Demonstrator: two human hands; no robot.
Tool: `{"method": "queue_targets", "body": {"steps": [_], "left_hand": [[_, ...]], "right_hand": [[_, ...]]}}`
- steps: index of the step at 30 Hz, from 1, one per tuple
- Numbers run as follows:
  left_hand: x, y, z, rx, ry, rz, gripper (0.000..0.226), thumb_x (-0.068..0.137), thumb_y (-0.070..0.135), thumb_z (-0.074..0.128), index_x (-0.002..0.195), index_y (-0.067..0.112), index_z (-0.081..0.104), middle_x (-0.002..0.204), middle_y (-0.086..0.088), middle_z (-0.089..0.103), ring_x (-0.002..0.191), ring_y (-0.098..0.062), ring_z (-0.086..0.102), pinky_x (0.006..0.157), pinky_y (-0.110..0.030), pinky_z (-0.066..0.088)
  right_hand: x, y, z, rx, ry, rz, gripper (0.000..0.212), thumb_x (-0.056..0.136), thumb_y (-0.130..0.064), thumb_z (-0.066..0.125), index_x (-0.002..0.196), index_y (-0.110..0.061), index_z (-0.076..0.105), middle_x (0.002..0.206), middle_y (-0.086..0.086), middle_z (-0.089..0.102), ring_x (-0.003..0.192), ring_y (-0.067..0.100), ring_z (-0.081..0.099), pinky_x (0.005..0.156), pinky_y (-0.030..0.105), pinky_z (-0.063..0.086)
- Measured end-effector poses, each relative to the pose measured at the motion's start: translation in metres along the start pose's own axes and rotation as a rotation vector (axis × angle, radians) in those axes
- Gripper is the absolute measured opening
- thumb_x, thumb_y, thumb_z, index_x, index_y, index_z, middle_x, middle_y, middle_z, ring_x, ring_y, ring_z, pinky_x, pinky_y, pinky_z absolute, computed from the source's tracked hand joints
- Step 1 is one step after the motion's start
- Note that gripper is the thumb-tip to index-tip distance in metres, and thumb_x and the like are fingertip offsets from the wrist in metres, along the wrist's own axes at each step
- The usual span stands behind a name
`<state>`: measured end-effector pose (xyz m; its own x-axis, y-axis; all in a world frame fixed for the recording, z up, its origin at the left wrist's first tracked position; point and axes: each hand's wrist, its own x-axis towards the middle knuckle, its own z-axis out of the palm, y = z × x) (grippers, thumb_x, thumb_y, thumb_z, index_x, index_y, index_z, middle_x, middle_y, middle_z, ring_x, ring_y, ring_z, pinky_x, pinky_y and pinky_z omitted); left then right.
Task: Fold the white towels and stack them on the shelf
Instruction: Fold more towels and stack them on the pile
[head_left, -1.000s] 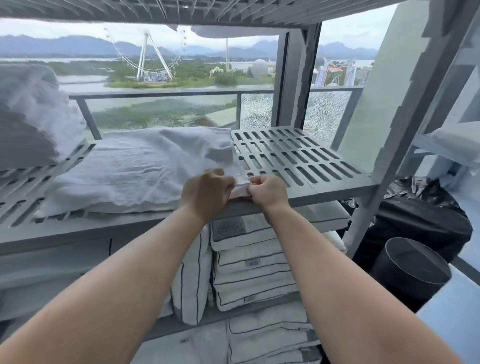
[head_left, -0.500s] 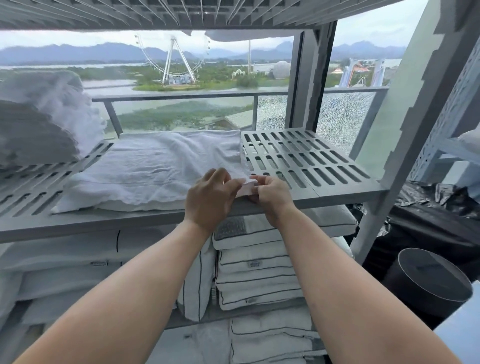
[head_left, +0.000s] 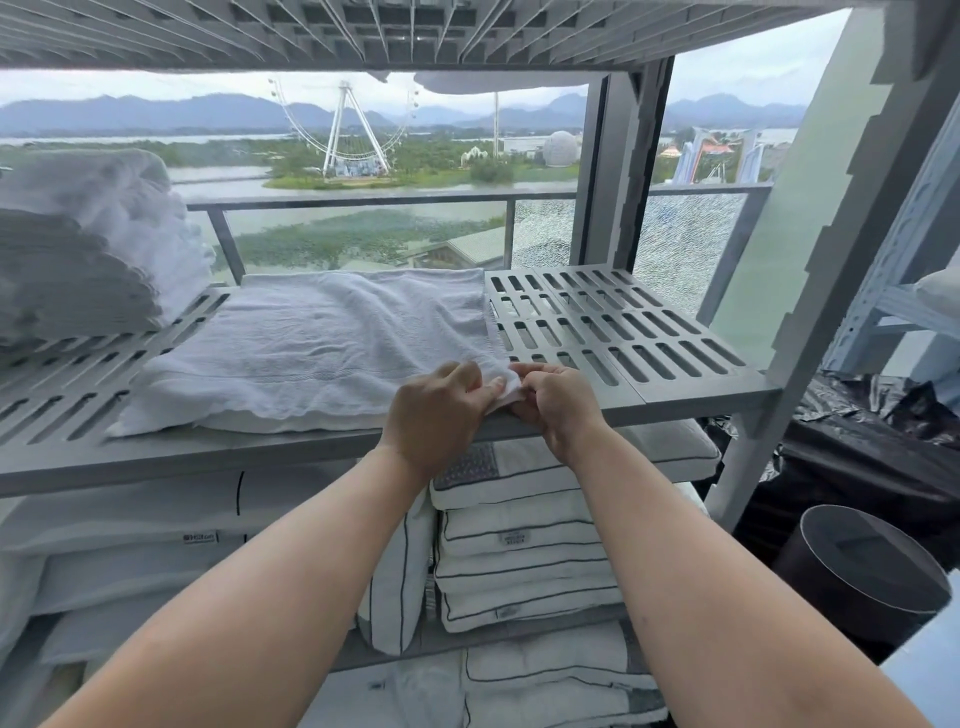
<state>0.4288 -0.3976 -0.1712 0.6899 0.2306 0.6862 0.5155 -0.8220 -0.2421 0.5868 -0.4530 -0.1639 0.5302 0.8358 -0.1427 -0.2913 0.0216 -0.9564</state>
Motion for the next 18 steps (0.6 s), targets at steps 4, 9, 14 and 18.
{"method": "queue_targets", "body": {"steps": [4, 9, 14, 18], "left_hand": [[0.0014, 0.0014, 0.0016, -0.007, 0.002, -0.006, 0.027, 0.088, 0.020, 0.071, 0.115, 0.022, 0.074, 0.082, 0.001, 0.058, 0.072, -0.020, 0.061, 0.046, -0.030, 0.046], [-0.0012, 0.0020, 0.0023, -0.157, -0.002, -0.076, 0.030, 0.092, 0.036, 0.063, 0.114, 0.019, 0.074, 0.088, 0.001, 0.059, 0.082, -0.020, 0.061, 0.055, -0.034, 0.050], [0.0002, 0.0051, -0.0008, -0.271, -0.001, -0.202, 0.013, 0.088, 0.026, 0.073, 0.099, 0.022, 0.077, 0.089, 0.004, 0.066, 0.083, -0.021, 0.064, 0.062, -0.036, 0.054], [0.0031, 0.0101, -0.0004, -0.291, -0.035, -0.242, 0.006, 0.084, 0.019, 0.075, 0.089, 0.017, 0.072, 0.089, 0.002, 0.068, 0.084, -0.023, 0.065, 0.065, -0.036, 0.054]], "right_hand": [[-0.0008, 0.0021, 0.0015, -0.018, 0.013, -0.028, 0.009, 0.089, -0.008, 0.066, 0.090, -0.001, 0.071, 0.085, 0.016, 0.072, 0.075, 0.025, 0.068, 0.081, 0.040, 0.058], [-0.0022, 0.0044, 0.0035, -0.076, 0.031, -0.059, 0.013, 0.091, 0.003, 0.061, 0.095, -0.006, 0.068, 0.088, 0.016, 0.072, 0.076, 0.025, 0.069, 0.082, 0.044, 0.060], [-0.0058, 0.0043, 0.0038, -0.111, 0.046, -0.081, 0.017, 0.092, 0.003, 0.060, 0.095, -0.010, 0.069, 0.092, 0.014, 0.071, 0.077, 0.020, 0.069, 0.080, 0.036, 0.061], [-0.0089, 0.0018, 0.0061, -0.483, 0.159, -0.276, 0.017, 0.087, -0.004, 0.064, 0.098, -0.013, 0.072, 0.088, 0.003, 0.071, 0.074, 0.013, 0.065, 0.068, 0.024, 0.055]]}}
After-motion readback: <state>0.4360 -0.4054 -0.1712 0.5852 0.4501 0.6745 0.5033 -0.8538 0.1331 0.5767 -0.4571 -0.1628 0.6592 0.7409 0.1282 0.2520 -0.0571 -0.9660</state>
